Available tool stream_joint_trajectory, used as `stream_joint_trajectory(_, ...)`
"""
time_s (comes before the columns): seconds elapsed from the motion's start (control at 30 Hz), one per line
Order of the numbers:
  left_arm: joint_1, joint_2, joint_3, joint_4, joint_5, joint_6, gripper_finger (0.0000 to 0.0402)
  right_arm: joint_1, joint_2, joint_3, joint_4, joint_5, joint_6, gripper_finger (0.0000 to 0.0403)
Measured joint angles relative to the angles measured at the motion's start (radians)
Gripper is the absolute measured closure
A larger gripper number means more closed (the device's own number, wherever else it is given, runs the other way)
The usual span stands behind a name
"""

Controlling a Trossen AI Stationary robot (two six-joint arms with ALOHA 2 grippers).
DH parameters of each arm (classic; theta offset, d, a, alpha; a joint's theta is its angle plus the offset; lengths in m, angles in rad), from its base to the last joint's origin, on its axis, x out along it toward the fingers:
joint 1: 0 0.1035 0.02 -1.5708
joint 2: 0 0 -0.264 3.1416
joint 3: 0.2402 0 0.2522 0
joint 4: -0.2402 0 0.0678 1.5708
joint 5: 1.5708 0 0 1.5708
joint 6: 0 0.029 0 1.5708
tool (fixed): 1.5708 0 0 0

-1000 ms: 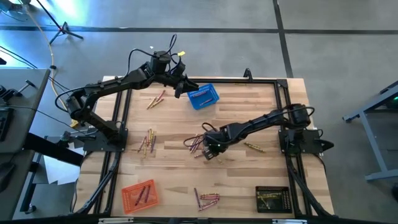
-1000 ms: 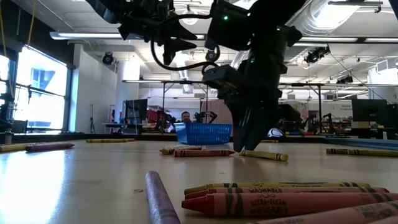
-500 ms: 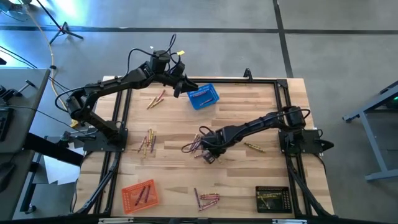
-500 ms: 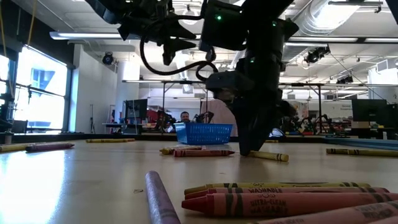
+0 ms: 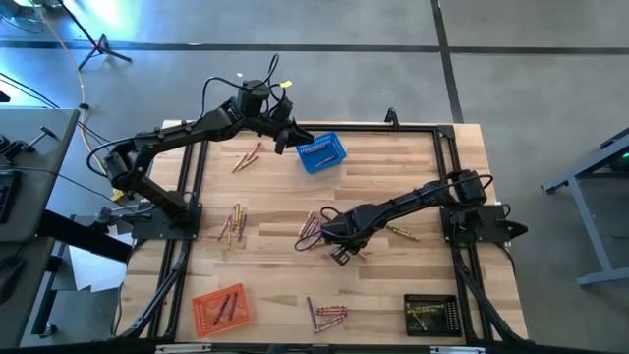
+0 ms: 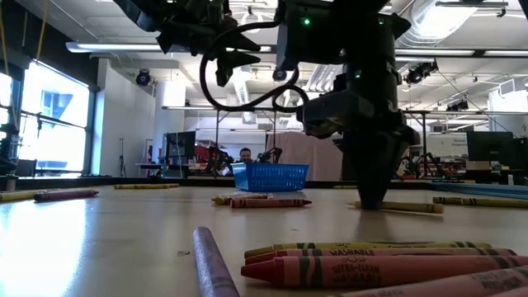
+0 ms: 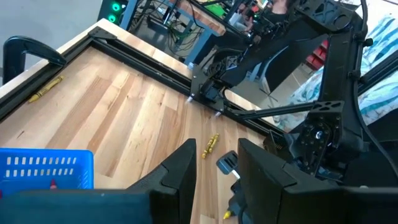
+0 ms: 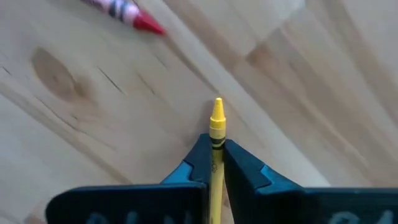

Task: Sort crayons
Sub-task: Put the yellow crayon into the black bin

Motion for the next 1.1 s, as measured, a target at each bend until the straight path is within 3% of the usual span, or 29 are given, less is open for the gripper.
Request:
stream_joint_trajectory(0.27,0.000,0.000,0.000,0.002,-0.003,0.000,0.0298,0.038,-0.099,-0.013,-0.070,-0.128,0.006,0.0393)
stream_joint_trajectory(0.6,0.000,0.000,0.000,0.016,-0.004,0.000,0.0298,0.192,-0.294,-0.007,-0.208,-0.121,0.183,0.0391)
stream_joint_trajectory(0.87,0.000,0.000,0.000,0.016,-0.004,0.008,0.0298,0.467,-0.330,-0.006,-0.204,-0.058,0.495,0.0391)
stream_joint_trajectory(1.1,0.000,0.000,0.000,0.026,-0.005,0.019,0.0298,0.679,-0.331,-0.013,-0.183,0.002,0.903,0.0391)
